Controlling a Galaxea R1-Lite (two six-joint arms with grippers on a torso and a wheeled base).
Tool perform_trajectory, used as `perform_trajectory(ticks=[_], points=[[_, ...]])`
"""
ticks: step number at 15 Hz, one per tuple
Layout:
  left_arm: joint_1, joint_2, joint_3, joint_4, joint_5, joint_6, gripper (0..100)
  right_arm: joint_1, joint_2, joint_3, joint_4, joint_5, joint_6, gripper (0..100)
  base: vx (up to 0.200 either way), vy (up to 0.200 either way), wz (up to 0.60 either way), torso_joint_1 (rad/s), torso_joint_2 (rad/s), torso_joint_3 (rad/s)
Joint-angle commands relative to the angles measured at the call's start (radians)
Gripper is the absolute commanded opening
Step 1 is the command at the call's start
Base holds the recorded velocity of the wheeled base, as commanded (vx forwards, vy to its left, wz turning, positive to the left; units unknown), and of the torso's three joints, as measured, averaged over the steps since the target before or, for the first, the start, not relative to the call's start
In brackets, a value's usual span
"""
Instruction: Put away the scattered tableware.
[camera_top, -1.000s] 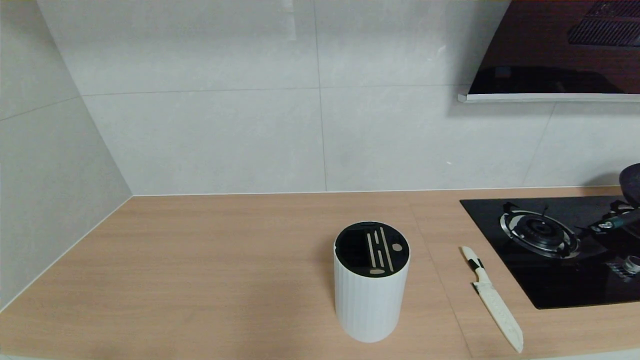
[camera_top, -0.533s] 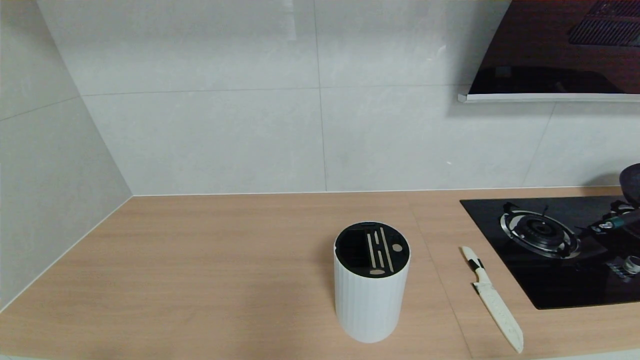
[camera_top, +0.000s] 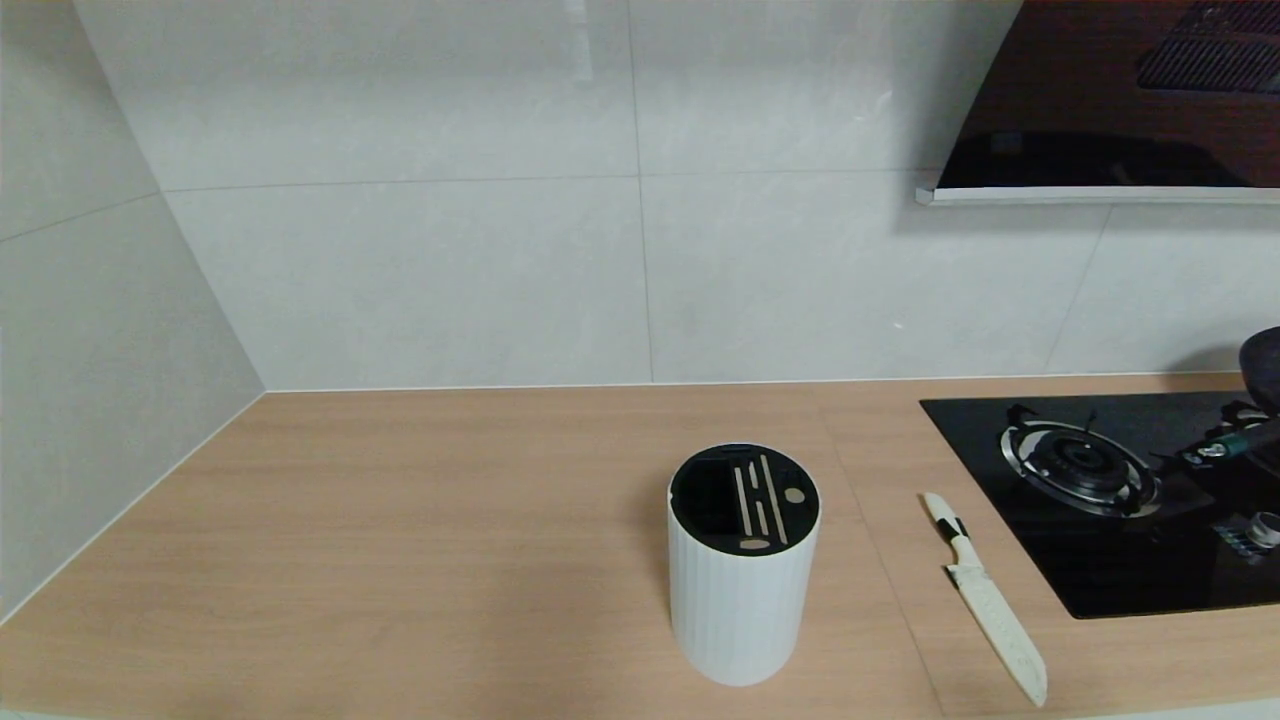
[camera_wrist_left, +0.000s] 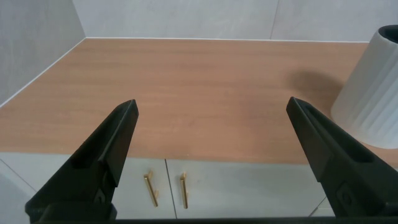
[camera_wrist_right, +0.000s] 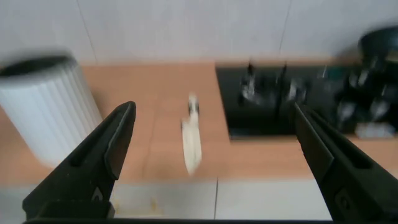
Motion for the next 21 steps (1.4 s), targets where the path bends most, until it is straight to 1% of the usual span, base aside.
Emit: perform_trajectory(ticks=[1,3,4,7,9,14,16,18,21], points=[[0.0,0.0,0.0,0.0,0.0,-0.001,100,0.014,0.249,-0.113,-0.006,0.047,0.005,100,0.0,0.0,0.0,0.0,0.0,0.0],[0.0,0.0,0.0,0.0,0.0,-0.001,100,0.014,0.396,-0.153,-0.006,0.084,0.005,100,0.0,0.0,0.0,0.0,0.0,0.0],[0.0,0.0,0.0,0.0,0.0,-0.001,100,0.014,0.511,-0.19,-0.006,0.087,-0.006,100,0.0,0.0,0.0,0.0,0.0,0.0],[0.0,0.0,0.0,0.0,0.0,-0.001,100,0.017,0.742,-0.294,-0.015,0.088,-0.01,100,0.0,0.0,0.0,0.0,0.0,0.0],[0.0,0.0,0.0,0.0,0.0,-0.001,100,0.037,0.875,-0.342,-0.041,0.082,-0.012,100,0.0,0.0,0.0,0.0,0.0,0.0],[0.0,0.0,0.0,0.0,0.0,-0.001,100,0.049,1.117,-0.353,-0.158,0.081,-0.012,100,0.0,0.0,0.0,0.0,0.0,0.0],[0.0,0.0,0.0,0.0,0.0,-0.001,100,0.059,1.226,-0.353,-0.233,0.079,-0.012,100,0.0,0.0,0.0,0.0,0.0,0.0],[0.0,0.0,0.0,0.0,0.0,-0.001,100,0.059,1.301,-0.348,-0.273,0.079,-0.01,100,0.0,0.0,0.0,0.0,0.0,0.0],[0.0,0.0,0.0,0.0,0.0,-0.001,100,0.059,1.426,-0.35,-0.298,0.079,-0.012,100,0.0,0.0,0.0,0.0,0.0,0.0]])
